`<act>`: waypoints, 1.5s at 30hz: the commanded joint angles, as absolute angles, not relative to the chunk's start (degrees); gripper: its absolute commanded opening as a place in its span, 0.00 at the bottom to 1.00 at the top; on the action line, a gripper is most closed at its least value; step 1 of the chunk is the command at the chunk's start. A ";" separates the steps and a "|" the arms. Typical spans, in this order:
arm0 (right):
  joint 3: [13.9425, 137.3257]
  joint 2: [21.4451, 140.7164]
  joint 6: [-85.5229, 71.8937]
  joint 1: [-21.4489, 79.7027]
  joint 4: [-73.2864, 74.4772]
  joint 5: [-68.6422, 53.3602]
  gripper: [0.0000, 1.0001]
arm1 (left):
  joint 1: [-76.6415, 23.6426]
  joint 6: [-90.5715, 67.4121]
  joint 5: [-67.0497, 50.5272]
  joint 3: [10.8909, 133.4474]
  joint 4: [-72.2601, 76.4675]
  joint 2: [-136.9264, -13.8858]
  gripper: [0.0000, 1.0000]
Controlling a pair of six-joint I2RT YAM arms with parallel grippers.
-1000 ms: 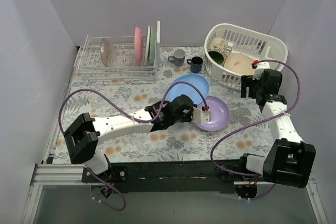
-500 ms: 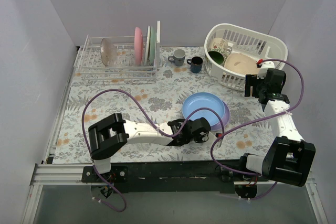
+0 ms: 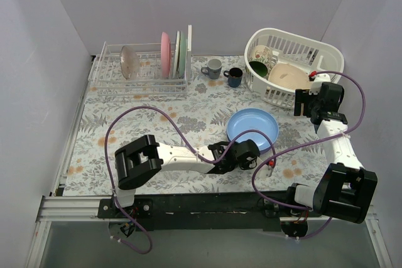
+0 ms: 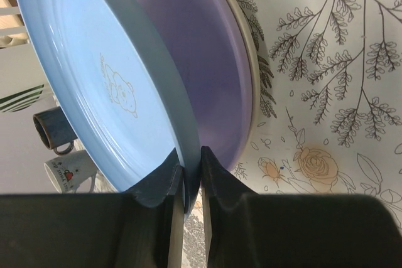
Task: Unload the plates from the dish rack
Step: Place the plate at the center of the board.
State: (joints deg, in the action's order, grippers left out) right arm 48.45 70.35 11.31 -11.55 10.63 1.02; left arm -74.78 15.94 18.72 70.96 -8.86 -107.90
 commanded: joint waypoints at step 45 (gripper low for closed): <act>49.04 68.82 11.60 -12.48 10.99 -3.16 0.88 | -75.41 18.72 19.69 72.60 -11.60 -106.35 0.31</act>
State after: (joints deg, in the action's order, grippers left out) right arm 48.45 70.32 11.90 -12.05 10.63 -2.59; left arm -74.87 18.26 18.81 71.72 -12.01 -108.55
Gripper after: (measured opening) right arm 0.873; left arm 0.297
